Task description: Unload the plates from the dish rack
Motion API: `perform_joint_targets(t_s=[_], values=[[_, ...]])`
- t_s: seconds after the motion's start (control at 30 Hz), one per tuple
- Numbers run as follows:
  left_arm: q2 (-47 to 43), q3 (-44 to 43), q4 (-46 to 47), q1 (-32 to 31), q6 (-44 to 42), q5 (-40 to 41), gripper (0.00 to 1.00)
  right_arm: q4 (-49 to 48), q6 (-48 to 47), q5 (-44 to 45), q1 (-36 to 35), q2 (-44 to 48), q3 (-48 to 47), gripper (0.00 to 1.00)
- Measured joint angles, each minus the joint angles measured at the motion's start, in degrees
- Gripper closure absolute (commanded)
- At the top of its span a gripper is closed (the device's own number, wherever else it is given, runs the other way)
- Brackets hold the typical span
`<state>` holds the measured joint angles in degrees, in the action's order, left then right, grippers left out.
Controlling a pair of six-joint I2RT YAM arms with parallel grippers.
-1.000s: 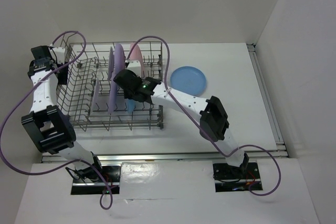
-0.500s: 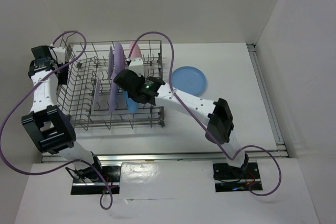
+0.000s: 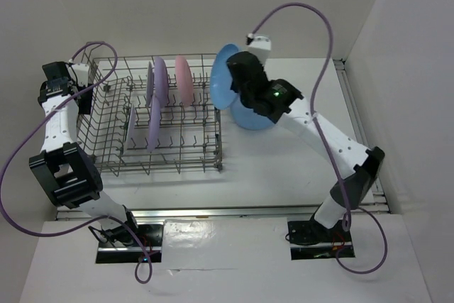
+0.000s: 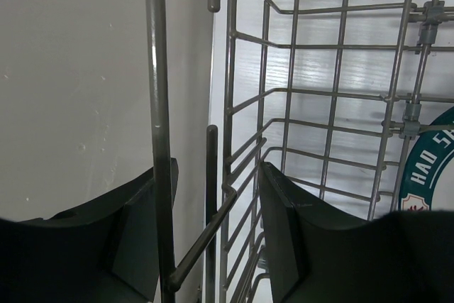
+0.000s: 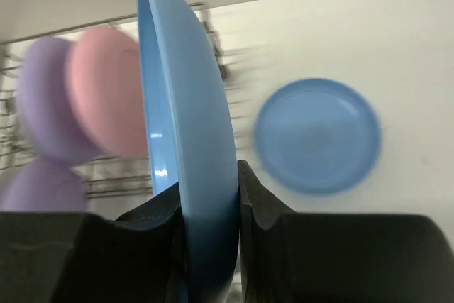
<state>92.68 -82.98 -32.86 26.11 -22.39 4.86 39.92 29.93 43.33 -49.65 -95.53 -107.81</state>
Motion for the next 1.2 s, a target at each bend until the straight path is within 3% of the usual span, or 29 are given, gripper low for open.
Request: perform_joint_targets(t_s=[0.13,0.27,0.37,0.57,0.73,1.1,1.17,1.2], values=[[0.0,-0.1,-0.2,0.0,0.0,0.2,0.37,-8.4,-0.3,-10.2,14.7,7.3,15.9,1.0],[0.2,-0.8,-1.3,0.0,0.0,0.3,0.36,-17.1,0.9,-24.4,32.1,8.7,27.5,1.0],[0.2,-1.0,-2.3,0.0,0.0,0.8,0.36,-22.9,1.9,-34.9,38.9,7.3,33.0,1.0],[1.0,-2.2,-4.6,0.0,0.3,2.2,0.36,-37.4,5.5,-52.5,43.0,-1.1,37.7,1.0],[1.4,-2.5,-5.5,-0.1,0.3,3.7,0.36,-44.3,7.6,-61.7,44.7,-9.6,39.7,1.0],[2.8,-4.0,-7.2,-0.3,1.6,5.6,0.36,-48.2,8.5,-66.4,44.9,-15.5,39.7,1.0],[3.3,-4.6,-7.6,-0.3,1.6,6.0,0.36,-48.2,8.3,-67.1,44.9,-16.1,39.7,0.96],[3.6,-5.0,-7.9,-0.3,1.7,6.3,0.36,-48.2,8.2,-67.5,44.9,-16.3,39.7,0.88]])
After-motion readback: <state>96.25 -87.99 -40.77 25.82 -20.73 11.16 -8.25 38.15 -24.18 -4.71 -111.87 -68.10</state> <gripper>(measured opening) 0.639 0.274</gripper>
